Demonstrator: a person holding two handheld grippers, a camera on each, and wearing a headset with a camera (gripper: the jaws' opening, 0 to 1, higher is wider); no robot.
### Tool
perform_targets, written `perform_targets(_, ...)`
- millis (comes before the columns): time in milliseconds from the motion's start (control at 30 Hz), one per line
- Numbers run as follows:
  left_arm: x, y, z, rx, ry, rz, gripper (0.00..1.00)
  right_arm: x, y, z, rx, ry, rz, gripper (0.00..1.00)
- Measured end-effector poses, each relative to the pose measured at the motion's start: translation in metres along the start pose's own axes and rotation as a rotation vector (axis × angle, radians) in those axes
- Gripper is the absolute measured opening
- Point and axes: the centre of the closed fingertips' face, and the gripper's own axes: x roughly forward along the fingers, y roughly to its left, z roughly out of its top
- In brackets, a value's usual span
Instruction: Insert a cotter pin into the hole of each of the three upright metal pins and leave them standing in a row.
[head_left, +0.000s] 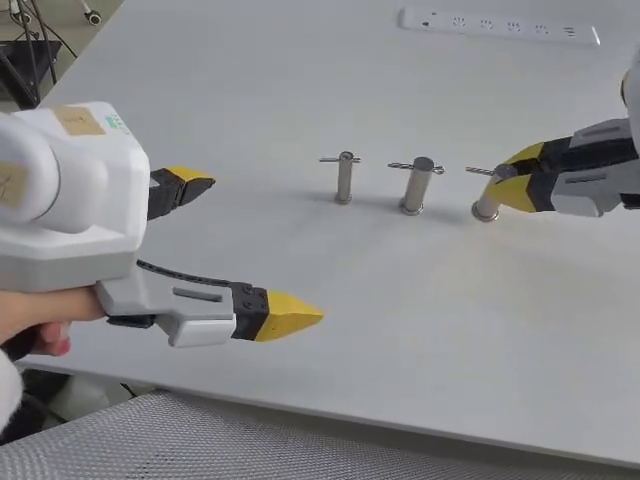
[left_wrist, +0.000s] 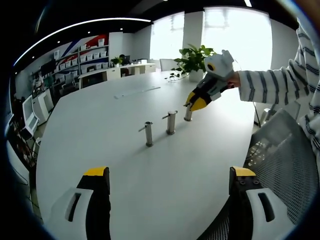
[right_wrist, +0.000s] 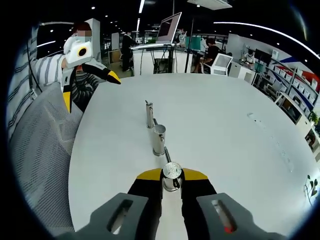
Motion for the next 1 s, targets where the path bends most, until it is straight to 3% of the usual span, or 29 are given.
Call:
perform_targets(500,0.003,-0.002,0.003,-0.003,0.004,-0.003,0.99,0.008,0.003,-0.012,0.022,0.008,0.025,0.08)
perform_targets(867,0.005,-0.008,-0.001,-0.009,0.022,-0.026,0.97,0.009,0.003,-0.01,0.08,-0.046,0.031,0.08)
perform_targets(1000,0.006,-0.011,-0.002,-0.006,0.031,-0.035,0.97,0.008,0.005,-0.009,0.068,-0.048,0.034,0.09)
